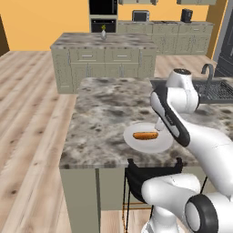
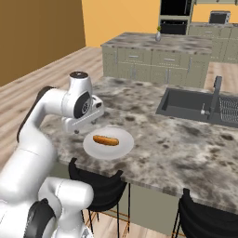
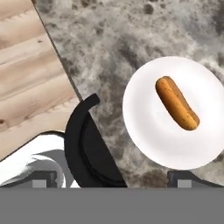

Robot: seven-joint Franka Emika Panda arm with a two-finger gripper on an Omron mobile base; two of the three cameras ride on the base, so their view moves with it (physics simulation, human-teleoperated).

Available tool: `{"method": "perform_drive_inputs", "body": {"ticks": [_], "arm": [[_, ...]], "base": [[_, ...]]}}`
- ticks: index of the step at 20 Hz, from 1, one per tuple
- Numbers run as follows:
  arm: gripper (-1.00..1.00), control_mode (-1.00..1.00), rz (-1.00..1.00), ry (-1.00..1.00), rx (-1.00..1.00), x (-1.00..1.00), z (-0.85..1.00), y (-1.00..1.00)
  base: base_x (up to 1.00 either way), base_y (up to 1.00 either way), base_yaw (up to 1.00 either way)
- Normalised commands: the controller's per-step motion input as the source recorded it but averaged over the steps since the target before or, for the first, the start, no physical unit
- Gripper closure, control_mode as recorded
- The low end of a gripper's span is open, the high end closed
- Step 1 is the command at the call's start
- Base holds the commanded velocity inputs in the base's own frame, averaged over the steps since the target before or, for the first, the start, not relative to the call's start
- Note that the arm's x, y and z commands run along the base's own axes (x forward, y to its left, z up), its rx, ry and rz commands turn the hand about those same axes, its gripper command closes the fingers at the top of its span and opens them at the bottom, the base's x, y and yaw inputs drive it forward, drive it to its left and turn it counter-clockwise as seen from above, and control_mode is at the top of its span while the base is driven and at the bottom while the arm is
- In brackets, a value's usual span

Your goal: Move the hot dog bun to the plate on the dining table and place the condiment next to that plate. Then navigate to the fridge and take the sausage and place it on the plate as well.

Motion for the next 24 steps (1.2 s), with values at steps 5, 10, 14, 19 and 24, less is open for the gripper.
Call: {"method": "perform_drive_inputs", "body": {"ticks": [5, 10, 14, 19, 24], "arm": [[-1.0, -1.0, -0.37, 0.0, 0.07, -0.83, 0.25, 0.15], [-1.0, -1.0, -0.4, 0.0, 0.1, -0.8, 0.34, 0.04], [-1.0, -1.0, -0.41, 0.0, 0.11, -0.87, 0.22, 0.02], [-1.0, -1.0, -0.42, -0.05, 0.12, -0.85, 0.1, 0.05], [-1.0, -1.0, -0.34, -0.2, 0.01, -0.5, 0.01, 0.16]], "base": [[0.0, 0.0, 0.0], [0.0, 0.0, 0.0], [0.0, 0.0, 0.0], [0.0, 0.0, 0.0], [0.0, 0.0, 0.0]]}}
